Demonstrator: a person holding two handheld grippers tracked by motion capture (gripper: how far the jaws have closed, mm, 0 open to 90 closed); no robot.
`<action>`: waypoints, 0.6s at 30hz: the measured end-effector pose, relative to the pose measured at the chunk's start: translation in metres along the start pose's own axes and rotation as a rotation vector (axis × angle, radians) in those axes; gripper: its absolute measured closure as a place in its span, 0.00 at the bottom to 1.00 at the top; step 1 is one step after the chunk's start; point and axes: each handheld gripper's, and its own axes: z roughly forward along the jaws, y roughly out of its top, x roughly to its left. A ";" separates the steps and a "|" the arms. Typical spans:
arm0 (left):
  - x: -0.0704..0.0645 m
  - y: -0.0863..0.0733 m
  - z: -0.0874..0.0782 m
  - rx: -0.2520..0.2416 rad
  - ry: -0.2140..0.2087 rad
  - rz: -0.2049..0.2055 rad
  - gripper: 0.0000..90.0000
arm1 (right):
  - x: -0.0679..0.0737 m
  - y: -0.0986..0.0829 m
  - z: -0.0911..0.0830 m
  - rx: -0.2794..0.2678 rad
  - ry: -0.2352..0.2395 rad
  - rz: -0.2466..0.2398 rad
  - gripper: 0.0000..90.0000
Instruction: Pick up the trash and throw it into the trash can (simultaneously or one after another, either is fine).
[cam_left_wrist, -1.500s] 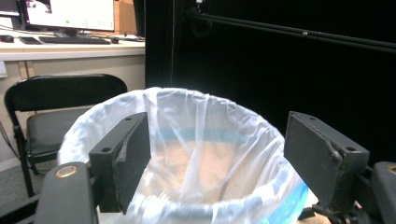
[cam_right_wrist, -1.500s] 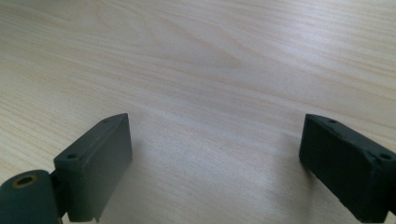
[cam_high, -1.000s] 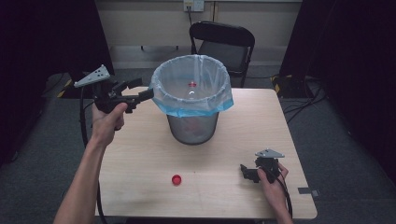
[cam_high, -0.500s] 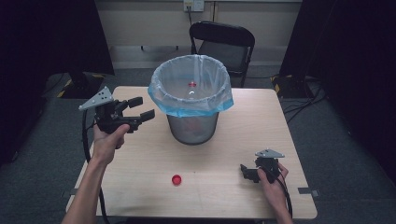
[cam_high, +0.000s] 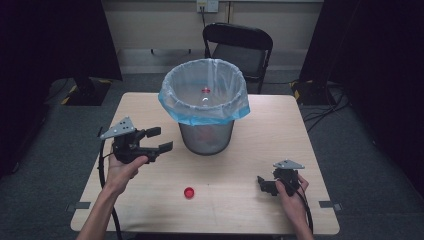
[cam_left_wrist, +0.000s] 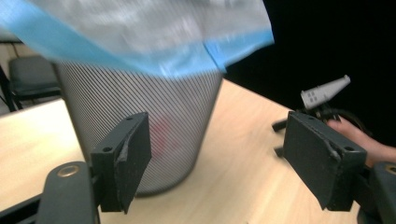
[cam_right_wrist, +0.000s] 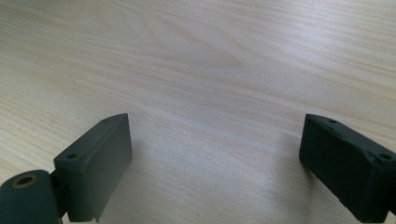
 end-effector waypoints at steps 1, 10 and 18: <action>-0.001 -0.003 0.001 0.009 0.006 0.001 0.26 | 0.000 0.000 0.000 0.000 0.000 0.000 0.10; -0.010 -0.042 0.016 0.110 -0.026 -0.003 0.25 | 0.000 0.000 0.000 0.000 0.000 0.000 0.10; -0.014 -0.070 0.033 0.177 -0.056 -0.044 0.24 | 0.000 0.000 0.000 0.000 0.000 0.000 0.10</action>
